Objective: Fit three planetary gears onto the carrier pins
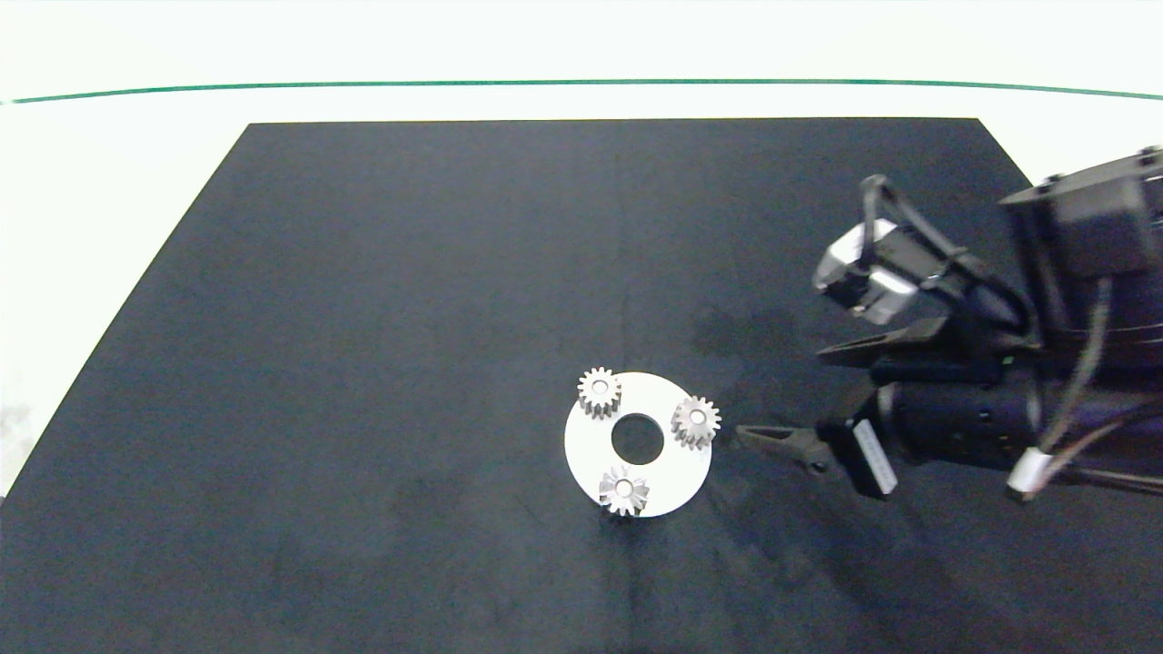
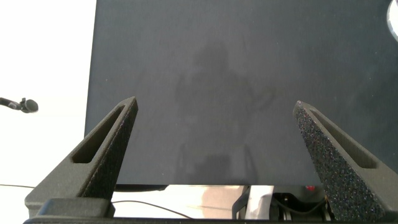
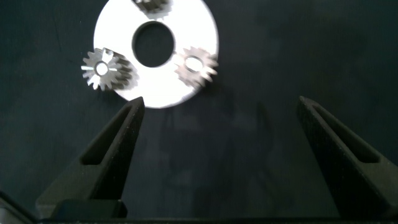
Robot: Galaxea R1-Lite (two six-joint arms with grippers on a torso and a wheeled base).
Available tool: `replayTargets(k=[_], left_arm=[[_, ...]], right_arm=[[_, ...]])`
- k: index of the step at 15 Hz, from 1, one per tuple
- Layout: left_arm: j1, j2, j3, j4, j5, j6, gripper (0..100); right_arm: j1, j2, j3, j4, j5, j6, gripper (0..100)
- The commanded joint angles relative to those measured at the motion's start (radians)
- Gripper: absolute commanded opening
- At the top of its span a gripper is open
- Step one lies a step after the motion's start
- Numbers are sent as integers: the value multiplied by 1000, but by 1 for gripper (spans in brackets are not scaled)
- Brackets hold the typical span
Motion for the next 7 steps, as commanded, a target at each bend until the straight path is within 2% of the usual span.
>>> replayTargets(k=[1, 2, 3, 4, 6, 7], left_arm=[[0, -10, 2, 4, 1, 1, 100], [-1, -20, -1, 4, 1, 1, 100], [-1, -26, 0, 4, 1, 1, 100], [-1, -26, 2, 4, 1, 1, 100], [0, -31, 17, 4, 1, 1, 100], [0, -39, 26, 4, 1, 1, 100]], right_arm=[[-191, -360, 126, 78, -71, 31, 100], [-260, -438, 176, 90, -98, 29, 100], [-317, -530, 207, 119, -101, 29, 100], [-370, -612, 219, 185, -101, 32, 100], [-539, -765, 225, 369, -99, 31, 100], [-605, -843, 239, 423, -96, 32, 100]])
